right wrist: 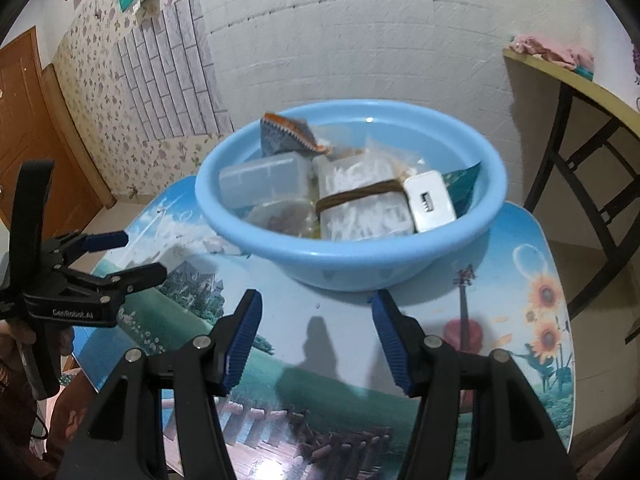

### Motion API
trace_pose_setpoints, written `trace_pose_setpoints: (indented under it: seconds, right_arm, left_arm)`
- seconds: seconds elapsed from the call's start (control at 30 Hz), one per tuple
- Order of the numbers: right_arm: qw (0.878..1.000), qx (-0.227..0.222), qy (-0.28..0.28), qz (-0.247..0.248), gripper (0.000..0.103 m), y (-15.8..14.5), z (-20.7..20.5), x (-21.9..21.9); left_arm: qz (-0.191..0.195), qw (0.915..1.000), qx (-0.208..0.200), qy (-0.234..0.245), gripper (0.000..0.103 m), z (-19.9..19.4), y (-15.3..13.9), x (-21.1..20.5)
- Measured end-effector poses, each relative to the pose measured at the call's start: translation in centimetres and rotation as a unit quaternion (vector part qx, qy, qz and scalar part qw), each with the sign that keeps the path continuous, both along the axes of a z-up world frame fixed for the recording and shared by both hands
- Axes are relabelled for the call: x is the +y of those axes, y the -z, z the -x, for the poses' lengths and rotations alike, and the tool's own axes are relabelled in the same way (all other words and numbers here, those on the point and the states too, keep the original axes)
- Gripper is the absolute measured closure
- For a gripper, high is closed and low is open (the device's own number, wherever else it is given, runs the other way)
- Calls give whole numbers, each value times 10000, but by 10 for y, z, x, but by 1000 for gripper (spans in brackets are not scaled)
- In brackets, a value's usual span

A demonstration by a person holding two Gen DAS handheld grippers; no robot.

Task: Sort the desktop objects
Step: 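Withdraw both tools and move the left tool toward the white plastic hook, then close the left tool on the white plastic hook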

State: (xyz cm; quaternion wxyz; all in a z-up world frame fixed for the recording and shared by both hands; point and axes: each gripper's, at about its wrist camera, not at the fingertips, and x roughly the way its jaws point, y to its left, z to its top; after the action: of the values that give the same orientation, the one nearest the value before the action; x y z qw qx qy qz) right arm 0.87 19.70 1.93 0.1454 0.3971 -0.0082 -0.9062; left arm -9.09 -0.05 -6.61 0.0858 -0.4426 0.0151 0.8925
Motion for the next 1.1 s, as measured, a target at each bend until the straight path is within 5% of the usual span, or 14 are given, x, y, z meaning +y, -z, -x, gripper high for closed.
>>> trace_pose_setpoints:
  seconds: [0.67, 0.87, 0.93, 1.1]
  right_arm:
    - [9997, -198, 105, 139, 46, 21, 17, 13]
    - [9995, -253, 96, 184, 46, 24, 19, 14]
    - [9994, -258, 94, 186, 46, 25, 19, 14]
    - [9995, -217, 79, 195, 46, 23, 20, 15]
  left_arm:
    - [70, 9995, -268, 176, 2, 56, 33, 38]
    - [200, 9986, -132, 467, 21, 52, 30, 50]
    - [187, 9983, -72, 547, 50, 48, 26, 52]
    - [175, 9977, -108, 640, 48, 40, 24, 57]
